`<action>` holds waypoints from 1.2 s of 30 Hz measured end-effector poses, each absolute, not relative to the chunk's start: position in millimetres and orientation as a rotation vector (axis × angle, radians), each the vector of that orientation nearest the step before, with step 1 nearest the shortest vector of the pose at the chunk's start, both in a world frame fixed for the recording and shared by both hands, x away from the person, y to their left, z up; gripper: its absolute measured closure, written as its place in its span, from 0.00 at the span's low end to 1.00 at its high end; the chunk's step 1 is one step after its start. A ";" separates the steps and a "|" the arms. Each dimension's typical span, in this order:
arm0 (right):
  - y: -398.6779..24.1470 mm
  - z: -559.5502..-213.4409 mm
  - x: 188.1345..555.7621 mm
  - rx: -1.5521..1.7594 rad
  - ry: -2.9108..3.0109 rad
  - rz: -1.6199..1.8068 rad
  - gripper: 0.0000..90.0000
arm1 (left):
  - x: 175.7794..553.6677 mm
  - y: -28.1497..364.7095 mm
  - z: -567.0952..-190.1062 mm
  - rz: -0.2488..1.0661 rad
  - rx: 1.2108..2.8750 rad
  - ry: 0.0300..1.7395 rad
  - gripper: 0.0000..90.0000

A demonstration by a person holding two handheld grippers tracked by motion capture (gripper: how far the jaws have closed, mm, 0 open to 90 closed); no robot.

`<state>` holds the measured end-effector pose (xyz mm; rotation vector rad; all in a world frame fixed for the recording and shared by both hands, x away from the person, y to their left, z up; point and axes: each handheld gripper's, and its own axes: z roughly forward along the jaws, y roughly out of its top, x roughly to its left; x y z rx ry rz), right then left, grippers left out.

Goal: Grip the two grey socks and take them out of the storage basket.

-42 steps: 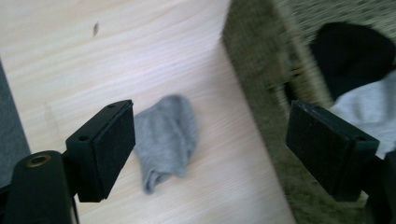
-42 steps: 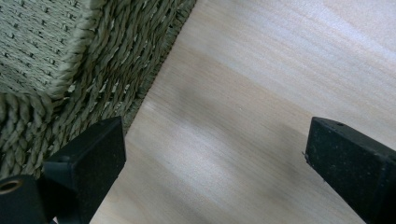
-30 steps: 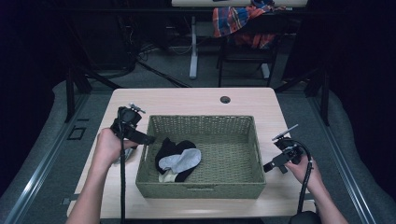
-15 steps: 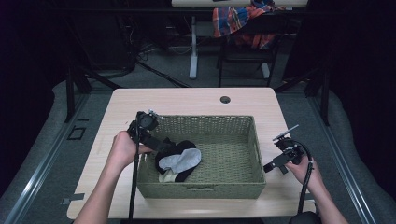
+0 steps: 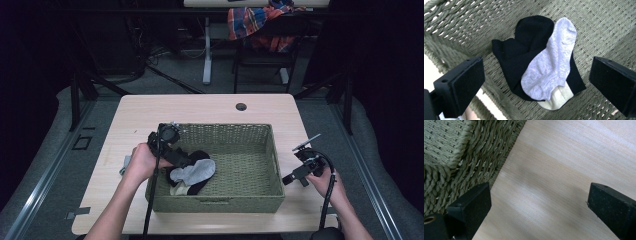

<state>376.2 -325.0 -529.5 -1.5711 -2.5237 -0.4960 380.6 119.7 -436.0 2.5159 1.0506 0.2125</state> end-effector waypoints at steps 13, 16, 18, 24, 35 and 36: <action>-334.1 -528.9 369.5 -1.587 -2.522 -0.485 0.06 | 383.7 100.4 -445.8 0.185 2.566 1.009 0.01; -335.8 -529.1 367.6 -1.601 -2.514 -0.489 0.06 | 383.4 95.9 -448.8 0.176 2.581 0.995 0.06; -335.5 -529.4 367.2 -1.609 -2.510 -0.497 0.06 | 382.9 93.4 -451.8 0.170 2.594 0.989 0.09; -332.7 -531.0 366.4 -1.639 -2.493 -0.532 0.06 | 382.5 85.0 -466.5 0.112 2.659 0.956 0.32; -333.8 -529.6 368.3 -1.602 -2.511 -0.495 0.06 | 388.4 66.5 -494.5 0.065 2.766 0.958 0.59; -333.8 -529.7 368.4 -1.602 -2.512 -0.494 0.06 | 389.3 65.7 -497.4 0.072 2.779 0.965 0.61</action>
